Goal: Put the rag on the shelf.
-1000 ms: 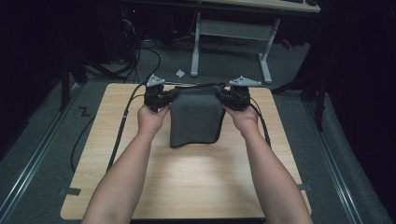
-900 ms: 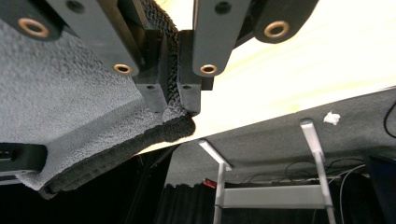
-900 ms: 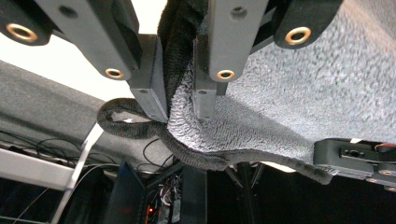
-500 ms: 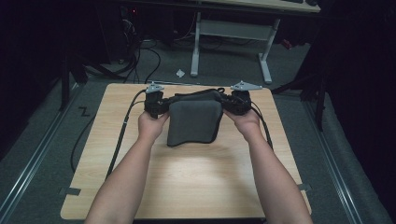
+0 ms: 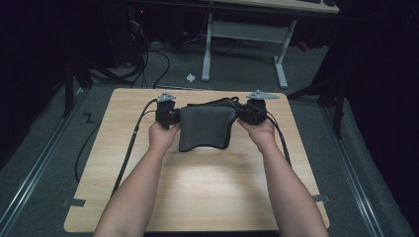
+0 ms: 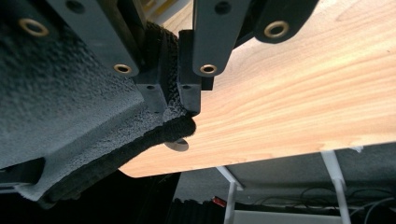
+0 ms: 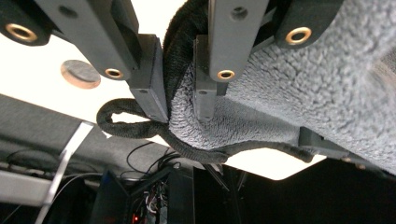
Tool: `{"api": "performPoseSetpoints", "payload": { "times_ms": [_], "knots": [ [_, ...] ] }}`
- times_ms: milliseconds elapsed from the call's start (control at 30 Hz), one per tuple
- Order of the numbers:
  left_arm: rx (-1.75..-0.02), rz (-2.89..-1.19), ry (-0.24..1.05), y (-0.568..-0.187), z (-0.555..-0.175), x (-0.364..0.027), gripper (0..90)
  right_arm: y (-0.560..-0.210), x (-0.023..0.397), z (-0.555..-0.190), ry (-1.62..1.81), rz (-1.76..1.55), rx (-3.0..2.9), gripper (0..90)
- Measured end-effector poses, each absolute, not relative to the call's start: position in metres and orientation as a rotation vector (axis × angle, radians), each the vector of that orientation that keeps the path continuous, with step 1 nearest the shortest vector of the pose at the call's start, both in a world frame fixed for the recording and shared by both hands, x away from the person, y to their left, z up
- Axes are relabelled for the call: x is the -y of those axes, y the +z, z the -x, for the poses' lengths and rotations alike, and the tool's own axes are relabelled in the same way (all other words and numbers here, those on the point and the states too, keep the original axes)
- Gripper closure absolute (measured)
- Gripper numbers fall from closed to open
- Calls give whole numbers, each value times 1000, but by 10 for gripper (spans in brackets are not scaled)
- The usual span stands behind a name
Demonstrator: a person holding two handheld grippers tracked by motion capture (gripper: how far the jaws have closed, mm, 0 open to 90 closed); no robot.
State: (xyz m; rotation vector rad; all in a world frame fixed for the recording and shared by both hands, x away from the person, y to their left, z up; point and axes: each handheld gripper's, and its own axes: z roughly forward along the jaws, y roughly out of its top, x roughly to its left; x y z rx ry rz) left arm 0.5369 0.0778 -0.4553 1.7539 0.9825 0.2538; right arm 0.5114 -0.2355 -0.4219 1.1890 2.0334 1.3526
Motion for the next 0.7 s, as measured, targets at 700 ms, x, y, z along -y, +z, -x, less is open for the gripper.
{"api": "performPoseSetpoints", "payload": {
  "times_ms": [700],
  "knots": [
    [-1014, -1782, 251, -476, -526, -82, 769, -449, 246, -516, 1377, -1370, -1998, 593]
  ]
}}
